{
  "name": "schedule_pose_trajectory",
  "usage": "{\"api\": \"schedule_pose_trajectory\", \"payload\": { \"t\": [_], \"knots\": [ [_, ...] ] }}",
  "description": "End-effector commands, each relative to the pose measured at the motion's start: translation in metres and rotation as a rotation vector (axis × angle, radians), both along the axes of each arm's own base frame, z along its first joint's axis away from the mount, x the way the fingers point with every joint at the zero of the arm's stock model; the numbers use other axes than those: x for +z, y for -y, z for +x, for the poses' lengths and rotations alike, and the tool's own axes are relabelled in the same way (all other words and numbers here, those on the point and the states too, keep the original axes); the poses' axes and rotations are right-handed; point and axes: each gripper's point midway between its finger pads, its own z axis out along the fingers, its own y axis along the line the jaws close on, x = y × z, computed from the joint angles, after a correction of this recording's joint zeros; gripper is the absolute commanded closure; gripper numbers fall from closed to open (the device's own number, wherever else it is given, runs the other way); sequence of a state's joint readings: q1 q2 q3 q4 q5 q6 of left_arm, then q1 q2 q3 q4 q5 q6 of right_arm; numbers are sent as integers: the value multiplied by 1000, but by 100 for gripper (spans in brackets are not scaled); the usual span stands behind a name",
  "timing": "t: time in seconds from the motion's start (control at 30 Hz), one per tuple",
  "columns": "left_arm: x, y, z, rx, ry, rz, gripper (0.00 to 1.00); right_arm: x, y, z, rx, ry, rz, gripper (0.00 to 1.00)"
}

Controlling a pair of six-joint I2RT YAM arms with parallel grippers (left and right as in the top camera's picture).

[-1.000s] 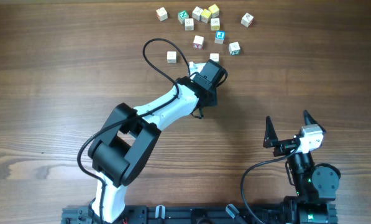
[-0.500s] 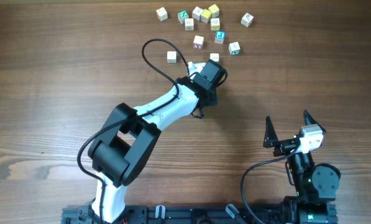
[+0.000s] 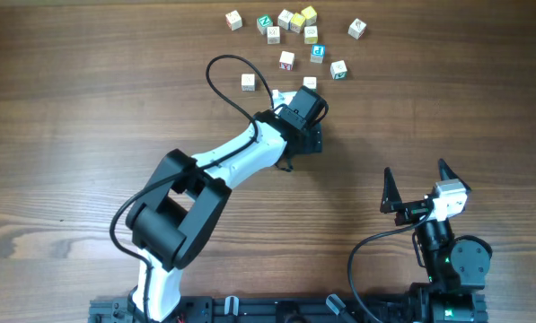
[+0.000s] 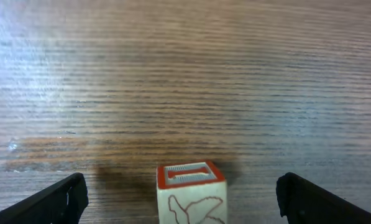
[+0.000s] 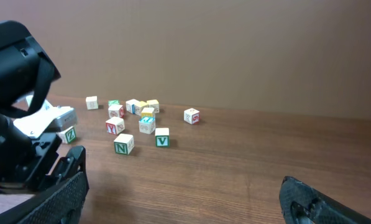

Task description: Form a tower

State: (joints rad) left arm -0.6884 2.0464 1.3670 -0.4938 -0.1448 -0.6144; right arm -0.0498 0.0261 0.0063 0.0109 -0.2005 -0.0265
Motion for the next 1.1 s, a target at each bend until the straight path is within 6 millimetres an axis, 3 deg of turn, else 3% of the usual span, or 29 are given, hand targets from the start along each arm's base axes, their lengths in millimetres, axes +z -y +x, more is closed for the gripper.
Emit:
{"api": "schedule_pose_trajectory", "payload": {
  "t": [0.0, 0.2, 0.27, 0.43, 0.57, 0.73, 0.93, 1.03, 1.07],
  "knots": [
    [51, 5, 8, -62, 104, -29, 0, 1, 0, 0, -5, 5, 3, 0],
    [136, 10, 21, -172, 270, -45, 0, 1, 0, 0, -5, 5, 3, 0],
    [176, 8, 34, -190, 322, -47, 0, 1, 0, 0, -5, 4, 3, 0],
    [250, -13, 69, -149, 454, -71, 0, 1, 0, 0, -5, 5, 3, 0],
    [282, -33, 80, -125, 497, -61, 0, 1, 0, 0, -5, 5, 3, 0],
    [312, -37, 70, -145, 516, -56, 0, 1, 0, 0, -5, 5, 3, 0],
    [367, -53, 55, -111, 632, -86, 0, 1, 0, 0, -5, 5, 3, 0],
    [398, -64, 68, -89, 771, -52, 0, 1, 0, 0, -5, 5, 3, 0],
    [403, -71, 87, -53, 816, -60, 0, 1, 0, 0, -5, 5, 3, 0]
  ]
}}
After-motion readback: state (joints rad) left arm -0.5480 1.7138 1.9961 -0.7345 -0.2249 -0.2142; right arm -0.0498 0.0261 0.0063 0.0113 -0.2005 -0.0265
